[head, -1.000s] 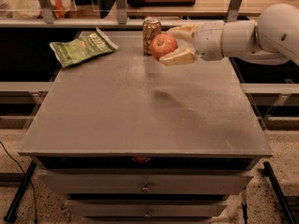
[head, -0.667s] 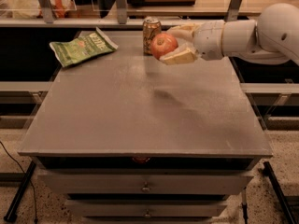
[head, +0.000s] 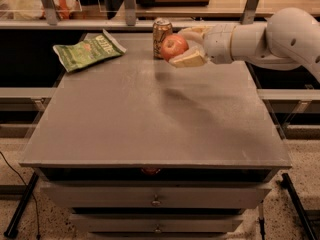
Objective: Move apple near orange can
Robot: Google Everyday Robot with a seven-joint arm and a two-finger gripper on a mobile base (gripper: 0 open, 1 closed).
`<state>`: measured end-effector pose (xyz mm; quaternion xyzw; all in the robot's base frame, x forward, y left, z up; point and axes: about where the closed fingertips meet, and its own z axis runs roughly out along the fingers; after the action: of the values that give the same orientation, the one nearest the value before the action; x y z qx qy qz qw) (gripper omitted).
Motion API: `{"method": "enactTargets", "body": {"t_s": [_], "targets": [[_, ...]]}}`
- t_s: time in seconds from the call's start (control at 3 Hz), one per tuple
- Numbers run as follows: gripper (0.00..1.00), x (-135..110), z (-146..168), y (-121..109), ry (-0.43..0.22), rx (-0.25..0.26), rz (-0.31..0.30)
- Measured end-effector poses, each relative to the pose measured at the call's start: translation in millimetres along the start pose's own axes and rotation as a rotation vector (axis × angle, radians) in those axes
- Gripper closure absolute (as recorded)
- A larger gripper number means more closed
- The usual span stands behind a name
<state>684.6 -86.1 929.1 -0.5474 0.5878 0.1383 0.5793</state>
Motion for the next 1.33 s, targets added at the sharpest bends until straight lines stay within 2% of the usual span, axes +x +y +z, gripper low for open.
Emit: {"method": "enactTargets", "body": {"t_s": [0.67,1.33], "targets": [[1.00,22.0,17.8,-22.4,0.054,0.056,-0.004],[1.00,44.5,23.4,-34.5,0.099,0.084,0.011]]}}
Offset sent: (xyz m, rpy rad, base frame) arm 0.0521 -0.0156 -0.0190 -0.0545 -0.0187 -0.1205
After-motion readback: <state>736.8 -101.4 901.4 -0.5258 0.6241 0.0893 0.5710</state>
